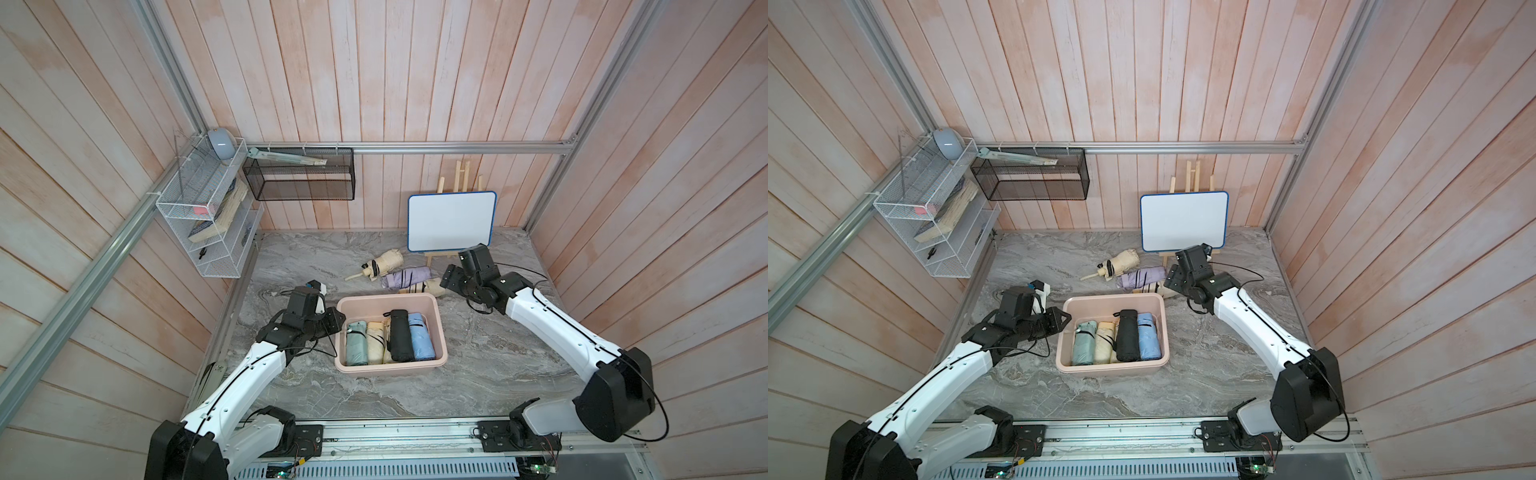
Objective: Put the umbrella into the storage box
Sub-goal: Place the umbrella in the storage box, then adjust the storage box at the center of the board.
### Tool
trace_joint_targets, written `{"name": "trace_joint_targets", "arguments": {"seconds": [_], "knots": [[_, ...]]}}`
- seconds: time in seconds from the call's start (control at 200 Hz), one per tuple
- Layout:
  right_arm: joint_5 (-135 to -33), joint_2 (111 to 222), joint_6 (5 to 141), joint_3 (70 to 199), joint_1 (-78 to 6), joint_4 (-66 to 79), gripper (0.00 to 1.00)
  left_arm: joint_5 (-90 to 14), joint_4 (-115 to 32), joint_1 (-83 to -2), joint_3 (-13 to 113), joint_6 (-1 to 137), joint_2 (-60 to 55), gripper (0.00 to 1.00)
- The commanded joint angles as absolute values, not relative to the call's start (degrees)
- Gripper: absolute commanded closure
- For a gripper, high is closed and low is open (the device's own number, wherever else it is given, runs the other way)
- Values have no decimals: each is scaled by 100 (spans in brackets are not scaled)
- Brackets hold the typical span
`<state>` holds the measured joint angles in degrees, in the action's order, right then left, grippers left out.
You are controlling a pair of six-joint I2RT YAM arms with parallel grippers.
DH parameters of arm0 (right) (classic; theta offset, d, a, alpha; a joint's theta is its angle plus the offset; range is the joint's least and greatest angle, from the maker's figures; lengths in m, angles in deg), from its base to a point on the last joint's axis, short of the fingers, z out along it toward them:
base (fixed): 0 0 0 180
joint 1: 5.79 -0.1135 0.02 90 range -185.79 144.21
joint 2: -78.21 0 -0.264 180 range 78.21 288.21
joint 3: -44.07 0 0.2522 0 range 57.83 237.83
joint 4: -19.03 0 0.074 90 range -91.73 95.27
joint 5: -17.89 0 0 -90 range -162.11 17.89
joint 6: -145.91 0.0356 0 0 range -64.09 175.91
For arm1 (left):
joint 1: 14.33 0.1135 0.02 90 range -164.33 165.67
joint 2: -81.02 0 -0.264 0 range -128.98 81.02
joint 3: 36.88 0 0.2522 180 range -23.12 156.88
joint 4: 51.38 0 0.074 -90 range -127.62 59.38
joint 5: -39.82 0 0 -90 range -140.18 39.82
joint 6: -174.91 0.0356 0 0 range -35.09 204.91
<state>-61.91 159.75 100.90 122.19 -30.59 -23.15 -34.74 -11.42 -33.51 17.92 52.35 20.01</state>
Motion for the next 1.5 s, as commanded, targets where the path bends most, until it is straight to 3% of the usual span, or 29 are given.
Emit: {"name": "trace_joint_targets", "arguments": {"seconds": [0.0,0.41,0.82,1.01,1.3,1.495], "knots": [[-6561,16210,10207,11964,-2752,-1367,17,-2847,-1040,-3380,2120,5982,2014,100],[-6729,18096,9568,12824,-2454,-781,16,-2455,-629,-3388,2241,6367,1862,100],[-6597,19402,9283,13705,-2485,-1162,17,-4298,-557,-3382,2267,5124,2255,100],[-6529,19192,9109,13325,-2572,-1333,19,-4816,-375,-3220,2272,4988,2441,100],[-6831,17929,8905,11782,-3045,-1568,20,-4876,-316,-2521,2144,4980,2771,100],[-7092,17108,7766,11343,-3163,-1523,17,-4807,-402,-2320,2119,5078,2763,100]]}}
